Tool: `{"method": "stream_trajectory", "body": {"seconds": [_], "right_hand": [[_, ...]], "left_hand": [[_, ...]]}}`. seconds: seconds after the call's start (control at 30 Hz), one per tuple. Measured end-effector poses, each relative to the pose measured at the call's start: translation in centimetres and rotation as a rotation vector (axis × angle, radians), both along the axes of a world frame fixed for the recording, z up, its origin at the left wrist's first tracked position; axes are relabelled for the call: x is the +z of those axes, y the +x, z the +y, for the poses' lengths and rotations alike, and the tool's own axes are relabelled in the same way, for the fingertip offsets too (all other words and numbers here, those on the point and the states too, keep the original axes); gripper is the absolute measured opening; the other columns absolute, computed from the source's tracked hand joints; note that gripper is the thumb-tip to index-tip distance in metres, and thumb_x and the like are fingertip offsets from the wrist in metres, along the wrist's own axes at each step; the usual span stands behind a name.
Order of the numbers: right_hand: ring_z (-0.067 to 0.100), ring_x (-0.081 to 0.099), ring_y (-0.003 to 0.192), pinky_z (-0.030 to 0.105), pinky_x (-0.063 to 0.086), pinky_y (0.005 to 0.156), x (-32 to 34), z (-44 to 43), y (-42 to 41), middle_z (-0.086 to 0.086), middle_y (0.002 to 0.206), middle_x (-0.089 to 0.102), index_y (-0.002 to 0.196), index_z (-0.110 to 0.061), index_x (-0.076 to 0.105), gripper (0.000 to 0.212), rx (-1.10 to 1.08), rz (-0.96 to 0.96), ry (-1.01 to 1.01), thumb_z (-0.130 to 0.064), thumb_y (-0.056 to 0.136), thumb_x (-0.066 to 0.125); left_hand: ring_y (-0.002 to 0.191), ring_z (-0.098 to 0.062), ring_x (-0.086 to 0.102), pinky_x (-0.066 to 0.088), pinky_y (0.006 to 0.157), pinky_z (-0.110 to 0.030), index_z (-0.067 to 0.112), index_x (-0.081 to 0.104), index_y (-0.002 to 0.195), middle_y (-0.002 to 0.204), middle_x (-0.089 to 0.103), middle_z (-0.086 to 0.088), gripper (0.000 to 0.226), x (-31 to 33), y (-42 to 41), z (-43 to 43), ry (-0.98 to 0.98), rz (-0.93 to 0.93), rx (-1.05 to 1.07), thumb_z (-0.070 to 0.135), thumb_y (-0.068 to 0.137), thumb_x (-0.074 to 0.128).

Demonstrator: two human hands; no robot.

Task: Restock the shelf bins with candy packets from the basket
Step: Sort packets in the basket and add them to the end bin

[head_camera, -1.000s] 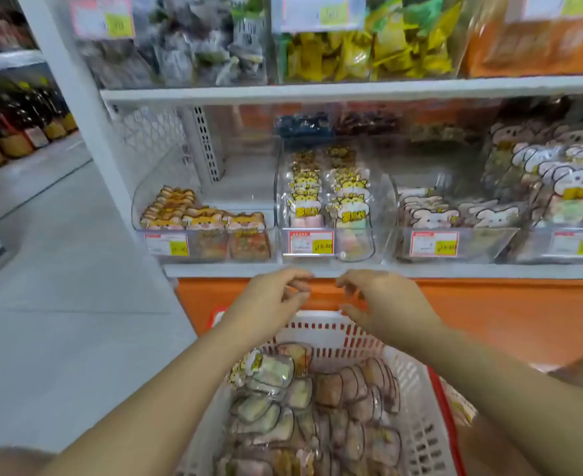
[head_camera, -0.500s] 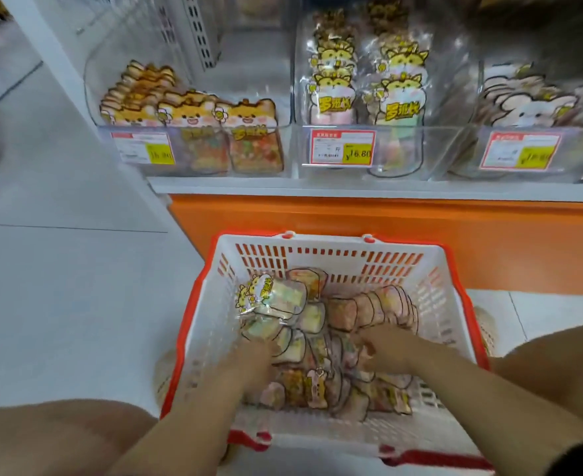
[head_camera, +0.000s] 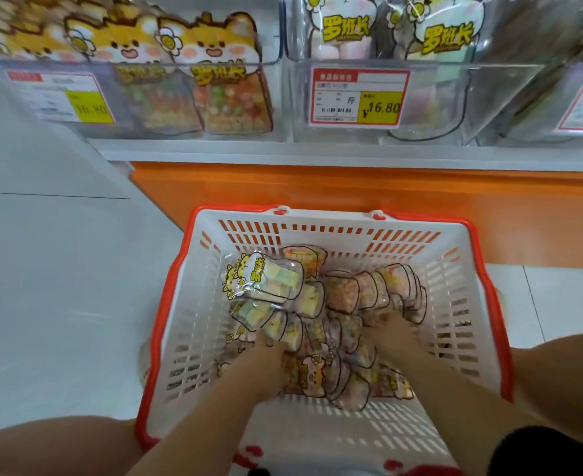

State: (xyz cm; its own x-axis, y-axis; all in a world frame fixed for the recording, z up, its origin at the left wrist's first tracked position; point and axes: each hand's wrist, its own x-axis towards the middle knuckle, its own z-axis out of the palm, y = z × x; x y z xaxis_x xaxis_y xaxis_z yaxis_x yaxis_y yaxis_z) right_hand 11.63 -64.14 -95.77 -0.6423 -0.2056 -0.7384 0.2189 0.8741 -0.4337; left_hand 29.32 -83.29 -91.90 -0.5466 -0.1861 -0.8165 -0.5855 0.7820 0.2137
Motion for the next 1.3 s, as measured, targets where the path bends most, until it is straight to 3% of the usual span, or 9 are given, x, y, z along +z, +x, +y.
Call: {"method": "stream_trajectory", "body": {"seconds": [0.13, 0.37, 0.53, 0.67, 0.77, 0.93, 1.1, 1.2, 1.3], "right_hand": [[0.02, 0.038, 0.05, 0.03, 0.031, 0.054, -0.5, -0.5, 0.1, 0.005, 0.051, 0.04, 0.057, -0.01, 0.041, 0.045, -0.175, -0.071, -0.018, -0.022, 0.087, 0.072], [0.014, 0.038, 0.046, 0.025, 0.03, 0.045, -0.8, -1.2, 0.3, 0.001, 0.05, 0.038, 0.054, -0.017, 0.037, 0.052, 0.121, 0.013, 0.092, -0.034, 0.093, 0.067], [0.016, 0.019, 0.049, 0.031, 0.02, 0.059, 1.4, -1.2, -0.7, 0.002, 0.058, 0.021, 0.061, -0.016, 0.024, 0.047, 0.266, -0.038, -0.025, -0.008, 0.085, 0.063], [0.014, 0.033, 0.052, 0.027, 0.029, 0.049, 5.6, -0.5, -1.8, -0.01, 0.078, 0.032, 0.071, 0.003, 0.046, 0.027, 0.255, -0.063, -0.094, -0.009, 0.085, 0.066], [0.015, 0.046, 0.059, 0.03, 0.036, 0.061, 9.8, -0.4, -3.0, 0.001, 0.068, 0.047, 0.069, -0.008, 0.054, 0.019, 0.203, -0.046, -0.187, -0.011, 0.084, 0.067], [0.008, 0.039, 0.052, 0.021, 0.031, 0.051, 17.8, -1.4, -3.5, -0.003, 0.064, 0.044, 0.07, -0.013, 0.05, 0.025, 0.352, 0.2, -0.294, -0.012, 0.089, 0.066], [0.0, 0.056, 0.081, 0.015, 0.041, 0.068, 23.8, -2.5, 0.2, -0.013, 0.085, 0.062, 0.078, -0.025, 0.062, 0.016, 0.426, 0.591, -0.507, -0.03, 0.091, 0.069], [-0.006, 0.054, 0.093, 0.007, 0.037, 0.082, 25.2, -2.3, 2.4, -0.011, 0.1, 0.06, 0.08, -0.021, 0.065, 0.012, 0.597, 0.711, -0.647, -0.018, 0.087, 0.074], [-0.003, 0.052, 0.104, 0.001, 0.031, 0.093, 25.9, -2.0, 3.5, -0.007, 0.109, 0.064, 0.085, -0.018, 0.076, 0.009, 0.713, 0.786, -0.725, -0.026, 0.082, 0.077]], "left_hand": [[0.109, -0.032, 0.064, 0.054, 0.092, -0.041, 0.032, 0.035, 0.149, 0.16, 0.007, -0.011, 0.054, 0.3, -0.3, 0.3, 0.006, -0.025, 0.026, 0.028, 0.098, 0.051], [0.106, -0.023, 0.063, 0.055, 0.09, -0.039, 0.034, 0.043, 0.143, 0.149, 0.024, -0.003, 0.048, 0.3, 0.2, -0.1, -0.002, 0.029, 0.054, 0.032, 0.096, 0.054], [0.105, -0.026, 0.062, 0.055, 0.091, -0.042, 0.034, 0.046, 0.139, 0.136, 0.037, -0.004, 0.043, 1.1, -0.6, -0.6, -0.02, 0.014, 0.023, 0.031, 0.096, 0.052], [0.113, -0.03, 0.059, 0.051, 0.097, -0.048, 0.027, 0.05, 0.136, 0.132, 0.045, -0.007, 0.042, 1.5, -0.9, -1.0, -0.052, 0.005, -0.011, 0.039, 0.096, 0.05], [0.125, -0.028, 0.053, 0.047, 0.102, -0.042, 0.024, 0.048, 0.142, 0.142, 0.047, -0.006, 0.049, 2.9, -1.4, -0.6, -0.034, 0.059, 0.02, 0.039, 0.095, 0.052], [0.115, -0.016, 0.061, 0.051, 0.094, -0.03, 0.023, 0.052, 0.142, 0.136, 0.058, 0.001, 0.045, 10.0, -4.6, 0.4, 0.437, 0.302, 0.561, 0.039, 0.1, 0.055], [0.089, -0.025, 0.067, 0.055, 0.078, -0.042, 0.023, 0.08, 0.091, 0.095, 0.072, -0.006, 0.044, 18.3, -6.0, 2.1, 1.173, 0.44, 1.122, 0.058, 0.094, 0.053], [0.079, -0.028, 0.064, 0.053, 0.078, -0.045, 0.014, 0.073, 0.094, 0.081, 0.068, -0.008, 0.043, 21.1, -5.8, 2.6, 1.224, 0.568, 1.132, 0.053, 0.094, 0.055], [0.064, -0.023, 0.068, 0.056, 0.058, -0.037, 0.008, 0.059, 0.113, 0.077, 0.071, -0.008, 0.024, 22.0, -5.0, 3.0, 1.207, 0.643, 1.151, 0.027, 0.099, 0.054]]}}
